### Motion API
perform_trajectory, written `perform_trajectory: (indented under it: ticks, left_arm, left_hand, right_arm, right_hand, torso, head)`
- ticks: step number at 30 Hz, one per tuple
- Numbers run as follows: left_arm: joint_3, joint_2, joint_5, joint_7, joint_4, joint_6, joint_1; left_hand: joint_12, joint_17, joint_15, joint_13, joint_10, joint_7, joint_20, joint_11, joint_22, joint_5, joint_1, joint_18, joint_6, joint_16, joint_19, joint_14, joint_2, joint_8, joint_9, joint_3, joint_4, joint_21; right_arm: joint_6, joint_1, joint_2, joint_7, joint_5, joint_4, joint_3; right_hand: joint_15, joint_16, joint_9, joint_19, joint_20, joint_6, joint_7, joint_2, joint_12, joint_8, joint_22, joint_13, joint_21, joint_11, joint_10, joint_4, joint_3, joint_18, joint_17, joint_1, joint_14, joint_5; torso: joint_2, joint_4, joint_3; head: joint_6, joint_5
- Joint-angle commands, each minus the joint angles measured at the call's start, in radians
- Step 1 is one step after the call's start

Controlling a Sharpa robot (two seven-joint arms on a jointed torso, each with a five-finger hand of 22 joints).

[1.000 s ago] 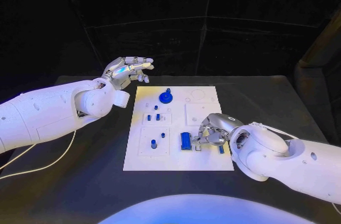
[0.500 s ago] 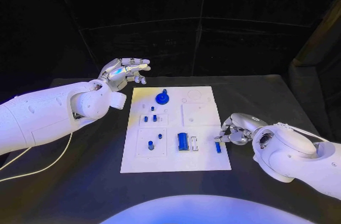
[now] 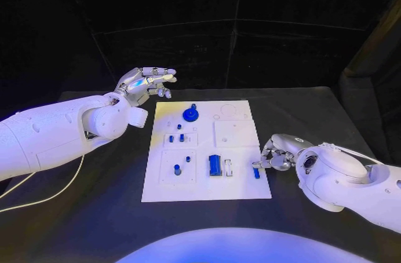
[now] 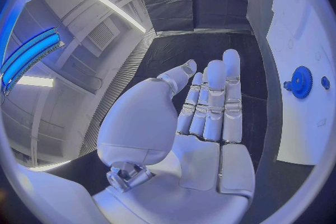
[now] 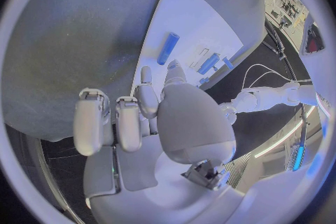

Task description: Assemble the parts on the task board

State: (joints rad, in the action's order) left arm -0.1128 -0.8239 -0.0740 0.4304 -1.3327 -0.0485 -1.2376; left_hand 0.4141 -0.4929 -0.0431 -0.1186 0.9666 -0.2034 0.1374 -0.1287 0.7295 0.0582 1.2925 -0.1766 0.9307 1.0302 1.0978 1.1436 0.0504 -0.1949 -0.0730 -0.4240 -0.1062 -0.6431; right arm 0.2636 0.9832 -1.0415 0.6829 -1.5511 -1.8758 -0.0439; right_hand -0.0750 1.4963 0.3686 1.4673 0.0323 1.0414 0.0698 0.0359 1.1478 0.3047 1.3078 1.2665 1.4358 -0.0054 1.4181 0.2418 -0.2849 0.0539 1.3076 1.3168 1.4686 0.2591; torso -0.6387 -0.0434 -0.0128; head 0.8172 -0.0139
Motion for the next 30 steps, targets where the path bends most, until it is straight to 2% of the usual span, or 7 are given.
perform_trajectory:
  ticks: [1,13,22,27,30]
  left_arm:
    - [0.001,0.000,0.007,0.004,-0.001,0.014,-0.001]
    - [0.001,0.001,0.007,0.004,0.001,0.016,-0.001]
    - [0.001,0.000,0.007,0.004,0.001,0.016,-0.001]
    - [0.001,0.000,0.007,0.003,0.001,0.019,-0.001]
    - [0.001,-0.001,0.007,0.002,0.000,0.021,-0.001]
  left_hand:
    - [0.002,0.001,0.002,-0.001,-0.008,0.000,0.003,0.002,-0.001,0.002,0.001,-0.007,-0.004,0.006,-0.004,-0.006,-0.007,-0.004,-0.002,0.006,0.000,0.004]
    - [0.002,0.001,0.002,-0.001,-0.008,0.000,0.003,0.002,-0.001,0.002,0.001,-0.007,-0.004,0.006,-0.004,-0.006,-0.007,-0.004,-0.002,0.006,0.000,0.004]
    - [0.004,0.002,0.002,-0.001,-0.010,0.000,0.003,0.001,-0.002,0.002,0.000,-0.007,-0.005,0.007,-0.004,-0.006,-0.008,-0.005,-0.002,0.007,0.001,0.005]
    - [0.004,0.002,0.002,-0.001,-0.010,0.000,0.003,0.001,-0.002,0.002,0.000,-0.007,-0.005,0.007,-0.004,-0.006,-0.008,-0.006,-0.002,0.007,0.001,0.005]
    - [0.004,0.002,0.002,-0.001,-0.010,0.000,0.003,0.001,-0.002,0.002,0.000,-0.007,-0.005,0.007,-0.004,-0.006,-0.008,-0.006,-0.002,0.007,0.001,0.005]
  right_arm:
    - [-0.068,0.000,0.010,0.004,0.013,0.008,0.000]
    - [-0.093,-0.002,0.039,-0.006,0.025,0.024,-0.001]
    - [-0.155,-0.009,0.062,-0.001,0.014,0.037,-0.001]
    - [-0.168,-0.015,0.073,0.003,-0.007,0.044,-0.001]
    - [-0.164,-0.016,0.075,0.008,-0.013,0.045,-0.001]
  right_hand:
    - [0.000,-0.006,-0.001,0.013,0.002,0.007,0.000,-0.005,-0.005,-0.004,0.024,-0.001,-0.005,-0.003,-0.003,-0.010,-0.005,-0.002,0.122,0.013,0.073,-0.007]
    - [0.000,-0.005,-0.004,0.013,0.001,0.010,0.000,-0.001,-0.008,-0.012,0.025,-0.001,-0.006,-0.003,-0.004,-0.039,0.002,-0.003,0.124,0.060,0.073,-0.007]
    - [-0.002,-0.007,-0.008,0.012,0.000,0.013,0.000,0.010,-0.018,-0.022,0.023,-0.005,-0.008,-0.005,-0.009,-0.087,0.019,-0.002,0.122,0.127,0.072,0.000]
    - [-0.003,-0.008,-0.015,0.011,-0.001,0.013,0.000,0.027,-0.026,-0.034,0.023,-0.008,-0.008,-0.005,-0.014,-0.123,0.044,-0.002,0.121,0.181,0.072,-0.006]
    - [-0.002,-0.008,-0.021,0.012,-0.001,0.013,0.003,0.037,-0.029,-0.044,0.025,-0.009,-0.008,-0.004,-0.016,-0.134,0.060,-0.003,0.122,0.195,0.072,0.027]
  torso:
    - [0.000,-0.0009,-0.0003]
    - [0.000,0.0010,-0.0003]
    - [0.000,0.0007,-0.0008]
    - [0.000,0.0012,-0.0009]
    - [0.001,0.0016,-0.0007]
  head:
    - [0.003,0.001]
    - [0.007,0.004]
    - [0.008,0.004]
    - [0.010,0.003]
    - [0.009,0.002]
